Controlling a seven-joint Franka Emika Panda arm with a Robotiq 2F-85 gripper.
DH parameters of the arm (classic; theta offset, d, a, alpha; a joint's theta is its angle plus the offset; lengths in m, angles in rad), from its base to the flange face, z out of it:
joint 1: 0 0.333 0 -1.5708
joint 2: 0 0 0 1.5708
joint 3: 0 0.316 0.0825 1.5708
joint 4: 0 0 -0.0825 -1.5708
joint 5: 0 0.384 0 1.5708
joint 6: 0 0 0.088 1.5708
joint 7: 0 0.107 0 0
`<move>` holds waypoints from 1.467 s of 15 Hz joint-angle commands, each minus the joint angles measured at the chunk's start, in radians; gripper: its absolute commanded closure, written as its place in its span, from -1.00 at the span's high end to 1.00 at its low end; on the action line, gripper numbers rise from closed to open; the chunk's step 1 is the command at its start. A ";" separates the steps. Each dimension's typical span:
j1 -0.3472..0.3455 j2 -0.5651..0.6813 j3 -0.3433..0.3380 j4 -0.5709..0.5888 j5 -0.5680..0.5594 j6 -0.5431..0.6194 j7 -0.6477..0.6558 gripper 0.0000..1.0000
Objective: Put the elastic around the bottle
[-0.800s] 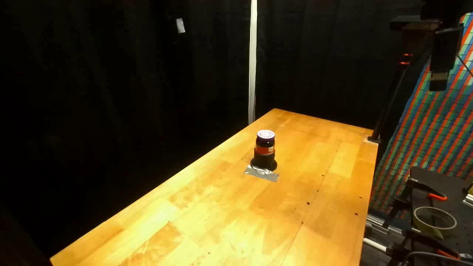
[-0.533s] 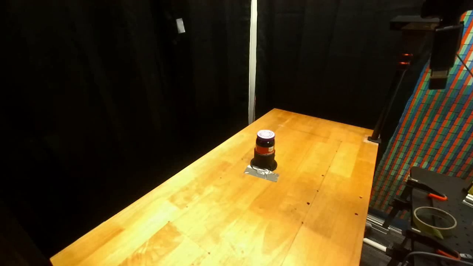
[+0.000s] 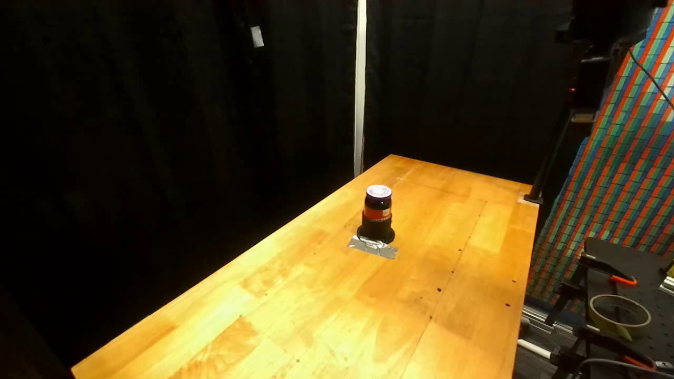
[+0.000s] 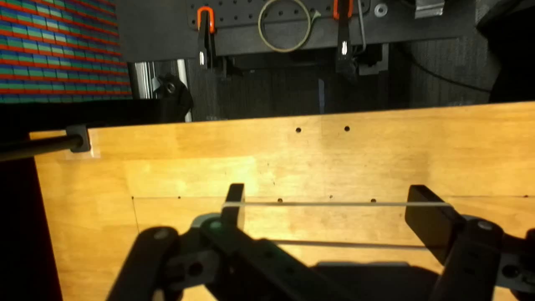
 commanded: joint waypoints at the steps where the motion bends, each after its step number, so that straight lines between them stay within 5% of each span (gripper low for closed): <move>1: -0.009 0.167 -0.025 0.050 -0.069 0.192 -0.014 1.00; 5: -0.022 0.416 -0.075 0.179 -0.106 0.399 -0.021 1.00; 10: -0.005 0.720 -0.156 0.427 -0.073 0.497 -0.108 1.00; 15: -0.003 0.965 -0.185 0.690 -0.013 0.463 -0.218 1.00; 22: 0.004 1.187 -0.200 1.018 0.036 0.225 -0.289 1.00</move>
